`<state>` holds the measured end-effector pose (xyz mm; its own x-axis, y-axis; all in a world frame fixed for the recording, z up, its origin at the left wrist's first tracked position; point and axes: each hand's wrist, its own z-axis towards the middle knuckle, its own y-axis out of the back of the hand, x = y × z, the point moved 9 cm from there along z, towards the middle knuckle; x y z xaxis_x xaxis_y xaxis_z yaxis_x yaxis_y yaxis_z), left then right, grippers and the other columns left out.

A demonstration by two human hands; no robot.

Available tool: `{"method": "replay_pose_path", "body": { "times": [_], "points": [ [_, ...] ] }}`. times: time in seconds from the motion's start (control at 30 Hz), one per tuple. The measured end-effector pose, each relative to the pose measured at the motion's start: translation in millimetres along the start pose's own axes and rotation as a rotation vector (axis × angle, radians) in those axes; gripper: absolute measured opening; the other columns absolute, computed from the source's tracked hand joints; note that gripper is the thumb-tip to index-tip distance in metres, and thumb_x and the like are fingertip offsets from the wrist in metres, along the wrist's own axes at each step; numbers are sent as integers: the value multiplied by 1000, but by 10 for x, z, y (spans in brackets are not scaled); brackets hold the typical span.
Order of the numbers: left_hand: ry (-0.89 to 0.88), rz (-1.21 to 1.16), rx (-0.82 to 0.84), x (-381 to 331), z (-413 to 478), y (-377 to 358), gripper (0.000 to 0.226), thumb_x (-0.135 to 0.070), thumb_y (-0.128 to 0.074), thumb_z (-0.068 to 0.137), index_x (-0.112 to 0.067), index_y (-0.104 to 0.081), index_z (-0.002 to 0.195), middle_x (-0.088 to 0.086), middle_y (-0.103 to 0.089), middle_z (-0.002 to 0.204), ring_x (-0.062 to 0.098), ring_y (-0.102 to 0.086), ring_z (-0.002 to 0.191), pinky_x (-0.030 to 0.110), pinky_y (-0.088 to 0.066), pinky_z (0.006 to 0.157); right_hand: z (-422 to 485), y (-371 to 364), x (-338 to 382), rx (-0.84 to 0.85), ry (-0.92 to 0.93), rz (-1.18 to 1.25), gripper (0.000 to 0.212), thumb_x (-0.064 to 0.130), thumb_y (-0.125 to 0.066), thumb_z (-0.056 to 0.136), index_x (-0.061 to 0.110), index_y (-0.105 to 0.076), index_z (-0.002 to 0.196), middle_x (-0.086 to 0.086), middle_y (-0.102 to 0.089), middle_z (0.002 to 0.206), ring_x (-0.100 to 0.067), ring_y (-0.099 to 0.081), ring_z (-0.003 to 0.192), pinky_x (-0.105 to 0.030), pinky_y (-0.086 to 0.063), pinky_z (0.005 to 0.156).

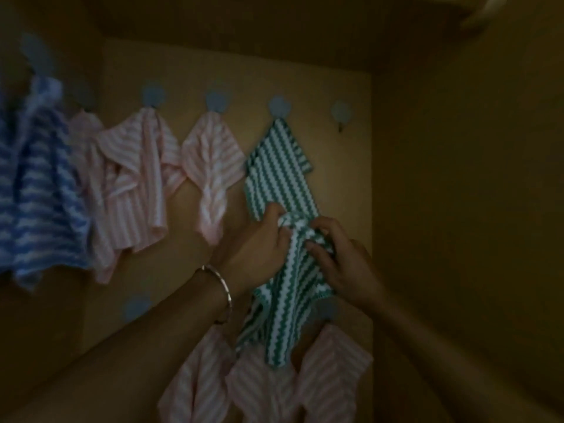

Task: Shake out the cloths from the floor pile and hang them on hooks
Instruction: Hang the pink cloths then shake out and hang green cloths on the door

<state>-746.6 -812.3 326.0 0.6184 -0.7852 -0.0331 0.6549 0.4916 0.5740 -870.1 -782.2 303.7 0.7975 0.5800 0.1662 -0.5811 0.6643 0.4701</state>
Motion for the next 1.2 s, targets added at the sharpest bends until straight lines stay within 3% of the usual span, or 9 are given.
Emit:
{"method": "replay_pose_path", "body": {
  "times": [0.13,0.2,0.33,0.47,0.67,0.87,0.97,1.1,1.2],
  "points": [
    [-51,182,-159,-237,700,195,30,-28,-34,99,-17,-31,127,-4,-42,52,13,-32,38,26,-17,37,543,269,-119,-129,57,-58,32,28,-43,101,34,-49,132,-3,-70,105,-20,-66,83,-39,-55,72],
    [-69,161,-145,-296,1026,199,35,-23,-36,99,-17,-25,132,-2,-45,57,16,-36,41,26,-20,39,853,422,-249,-218,65,-107,34,25,-41,102,26,-51,134,-4,-65,119,-21,-63,97,-41,-53,79],
    [-222,335,-140,-427,1449,198,41,-13,-37,97,-17,-23,136,6,-53,85,25,-48,61,36,-38,48,1373,673,-472,-319,-6,-212,39,25,-35,102,24,-45,140,-11,-60,117,-27,-58,100,-40,-50,83],
    [-220,528,-134,-416,1697,147,42,-13,-40,96,-12,-29,137,11,-48,109,20,-42,79,32,-29,58,1597,796,-562,-330,-93,-242,46,27,-29,102,23,-29,148,-12,-48,132,-31,-51,113,-41,-44,93],
    [-206,361,-227,-531,2148,98,47,-24,-45,96,-7,-35,138,18,-48,117,32,-50,104,42,-45,82,1841,1015,-851,-394,-164,-154,52,30,-30,99,30,-21,150,-13,-53,128,-33,-57,103,-43,-49,88],
    [-95,252,-101,-421,2551,-270,54,-23,-53,93,-6,-33,139,20,-45,125,34,-48,114,41,-43,95,1960,963,-1198,-307,-251,41,47,17,-38,100,23,-34,147,-10,-54,134,-22,-54,102,-20,-35,76],
    [-141,271,-181,-346,2481,-378,55,-17,-46,95,-3,-27,144,22,-49,121,34,-49,109,42,-44,90,1885,849,-1262,-332,-221,-29,50,19,-37,100,28,-29,149,-14,-54,130,-28,-55,103,-26,-41,78],
    [-300,349,-332,-370,2258,-416,46,-8,-52,80,14,-53,120,27,-60,89,39,-60,77,43,-54,61,1733,713,-1214,-325,-177,-152,51,18,-35,100,30,-29,149,-13,-45,119,-20,-44,83,-22,-32,70],
    [-196,447,-173,-325,2181,-540,56,-21,-42,96,2,-24,144,21,-45,126,34,-47,110,40,-43,82,1628,657,-1176,-325,-181,-183,51,17,-37,99,27,-30,149,-14,-41,122,-28,-48,94,-25,-35,77]
  ]
}}
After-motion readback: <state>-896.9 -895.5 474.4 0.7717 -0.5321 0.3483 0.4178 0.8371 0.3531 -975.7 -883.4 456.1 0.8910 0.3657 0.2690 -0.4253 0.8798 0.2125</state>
